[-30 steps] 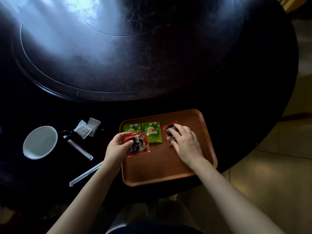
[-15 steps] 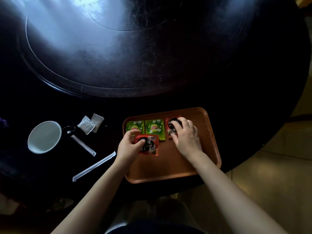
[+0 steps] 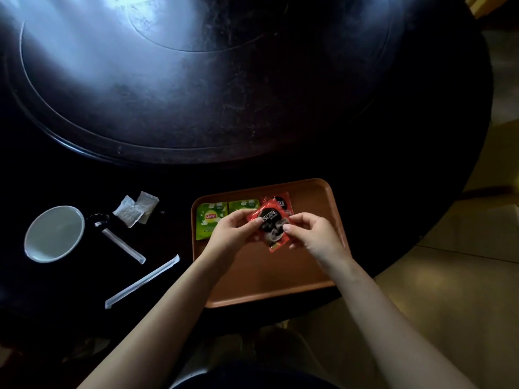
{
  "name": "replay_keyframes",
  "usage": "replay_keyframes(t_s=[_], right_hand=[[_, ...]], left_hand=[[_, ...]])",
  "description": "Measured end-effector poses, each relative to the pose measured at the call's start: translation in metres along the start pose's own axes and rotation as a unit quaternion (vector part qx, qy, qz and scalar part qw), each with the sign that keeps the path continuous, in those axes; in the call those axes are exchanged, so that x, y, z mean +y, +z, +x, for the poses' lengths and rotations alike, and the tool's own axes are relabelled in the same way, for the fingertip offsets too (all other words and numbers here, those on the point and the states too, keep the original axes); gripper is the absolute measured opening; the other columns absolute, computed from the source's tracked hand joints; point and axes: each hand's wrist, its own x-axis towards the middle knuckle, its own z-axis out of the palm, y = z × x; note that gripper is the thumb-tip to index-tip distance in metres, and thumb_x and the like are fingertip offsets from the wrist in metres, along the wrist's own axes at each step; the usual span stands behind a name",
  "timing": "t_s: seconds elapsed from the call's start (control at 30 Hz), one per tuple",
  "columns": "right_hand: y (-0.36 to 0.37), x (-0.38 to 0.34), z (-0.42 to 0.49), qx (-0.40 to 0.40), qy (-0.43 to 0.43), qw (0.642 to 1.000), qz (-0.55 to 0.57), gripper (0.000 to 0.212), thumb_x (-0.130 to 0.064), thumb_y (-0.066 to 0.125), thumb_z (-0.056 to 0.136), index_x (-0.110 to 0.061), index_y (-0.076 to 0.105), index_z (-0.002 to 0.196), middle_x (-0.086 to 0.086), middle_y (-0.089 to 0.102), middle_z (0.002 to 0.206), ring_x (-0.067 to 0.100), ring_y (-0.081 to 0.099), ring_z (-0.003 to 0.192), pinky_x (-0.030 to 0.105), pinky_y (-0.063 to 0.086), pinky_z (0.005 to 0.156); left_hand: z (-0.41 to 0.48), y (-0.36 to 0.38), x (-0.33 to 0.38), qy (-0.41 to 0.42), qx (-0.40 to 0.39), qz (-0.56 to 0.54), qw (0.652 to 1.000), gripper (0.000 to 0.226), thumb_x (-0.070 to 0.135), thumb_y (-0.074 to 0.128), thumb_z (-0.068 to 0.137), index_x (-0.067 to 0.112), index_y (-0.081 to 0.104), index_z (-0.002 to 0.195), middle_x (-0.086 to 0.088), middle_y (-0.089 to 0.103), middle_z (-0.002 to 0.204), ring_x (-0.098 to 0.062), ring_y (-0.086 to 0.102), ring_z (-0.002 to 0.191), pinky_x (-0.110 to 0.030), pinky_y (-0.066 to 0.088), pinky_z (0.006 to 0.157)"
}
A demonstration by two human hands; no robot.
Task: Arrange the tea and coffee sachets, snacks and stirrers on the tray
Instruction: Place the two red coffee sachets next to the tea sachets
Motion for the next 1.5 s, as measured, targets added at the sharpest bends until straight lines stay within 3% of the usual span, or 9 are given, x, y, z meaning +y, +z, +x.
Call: replay_keyframes(t_s=[0.27,0.43,0.5,0.63,0.73,0.87,0.97,1.13,1.5], right_hand=[[-0.024,0.007,-0.010,0.038,-0.008,0.999,0.032,0.006,-0.011,0.061,0.085,-0.014,0.063,0.081,0.002,0.064,0.075,0.010,0.059,0.063,0.013,0.048,0.049],[-0.047,0.016,0.004,0.205,-0.025,0.978,-0.033,0.007,-0.016,0.060,0.086,-0.011,0.064,0.090,0.007,0.068,0.082,0.013,0.061,0.063,0.022,0.051,0.055],[-0.053,0.021,0.014,0.240,-0.011,0.970,-0.046,0.012,-0.017,0.059,0.087,-0.009,0.064,0.094,0.009,0.068,0.087,0.012,0.062,0.063,0.025,0.053,0.058],[-0.051,0.026,0.029,0.264,-0.053,0.951,-0.148,0.016,-0.016,0.060,0.087,-0.005,0.062,0.098,0.009,0.067,0.089,0.012,0.062,0.060,0.023,0.053,0.055],[-0.045,0.027,0.033,0.285,-0.109,0.918,-0.253,0.021,-0.013,0.061,0.085,-0.004,0.057,0.104,0.014,0.064,0.102,0.024,0.065,0.084,0.023,0.048,0.062],[-0.038,0.032,0.031,0.291,-0.167,0.843,-0.420,0.033,-0.016,0.069,0.079,-0.005,0.056,0.107,0.017,0.059,0.108,0.031,0.057,0.099,0.032,0.050,0.072],[-0.039,0.040,0.034,0.289,-0.197,0.790,-0.504,0.034,-0.017,0.074,0.072,-0.008,0.059,0.102,0.017,0.060,0.107,0.034,0.057,0.098,0.041,0.052,0.077],[-0.040,0.049,0.038,0.211,-0.245,0.778,-0.538,0.040,-0.014,0.070,0.074,-0.013,0.061,0.113,0.013,0.061,0.117,0.032,0.057,0.109,0.044,0.047,0.092],[-0.043,0.050,0.040,0.190,-0.265,0.780,-0.534,0.037,-0.007,0.067,0.077,-0.012,0.062,0.114,0.012,0.063,0.113,0.030,0.059,0.105,0.042,0.047,0.094]], left_hand=[[0.003,0.025,0.000,-0.008,0.006,0.015,1.000,0.026,0.002,0.063,0.081,-0.001,0.062,0.108,-0.008,0.069,0.088,-0.014,0.067,0.071,-0.026,0.057,0.071],[0.003,0.028,-0.006,0.084,0.061,0.141,0.985,0.019,0.008,0.066,0.081,0.010,0.066,0.099,-0.008,0.071,0.085,-0.010,0.066,0.067,-0.015,0.055,0.064],[0.001,0.023,-0.013,0.156,0.092,0.277,0.944,0.019,0.011,0.066,0.080,0.014,0.068,0.099,-0.003,0.071,0.086,-0.010,0.065,0.074,-0.009,0.050,0.067],[-0.014,0.015,-0.035,0.268,0.105,0.481,0.828,0.022,0.008,0.063,0.079,0.009,0.068,0.101,-0.009,0.072,0.099,-0.025,0.065,0.091,-0.032,0.053,0.076],[-0.024,0.003,-0.060,0.309,0.075,0.581,0.749,0.029,0.018,0.052,0.081,0.012,0.067,0.106,-0.009,0.070,0.110,-0.029,0.064,0.102,-0.039,0.057,0.082],[-0.030,-0.019,-0.091,0.271,0.028,0.680,0.681,0.050,0.037,0.039,0.083,0.022,0.049,0.130,-0.009,0.049,0.139,-0.029,0.042,0.132,-0.036,0.021,0.115],[-0.032,-0.025,-0.101,0.253,0.017,0.692,0.676,0.059,0.045,0.035,0.085,0.029,0.027,0.141,-0.005,0.035,0.148,-0.023,0.022,0.140,-0.032,0.002,0.114],[-0.026,-0.029,-0.107,0.258,0.016,0.694,0.672,0.062,0.048,0.033,0.087,0.034,0.011,0.144,0.000,0.023,0.151,-0.012,-0.010,0.143,-0.032,0.000,0.114],[-0.025,-0.031,-0.111,0.268,0.025,0.694,0.667,0.061,0.047,0.034,0.087,0.032,0.018,0.143,0.000,0.024,0.151,-0.008,-0.017,0.142,-0.032,-0.001,0.114]])
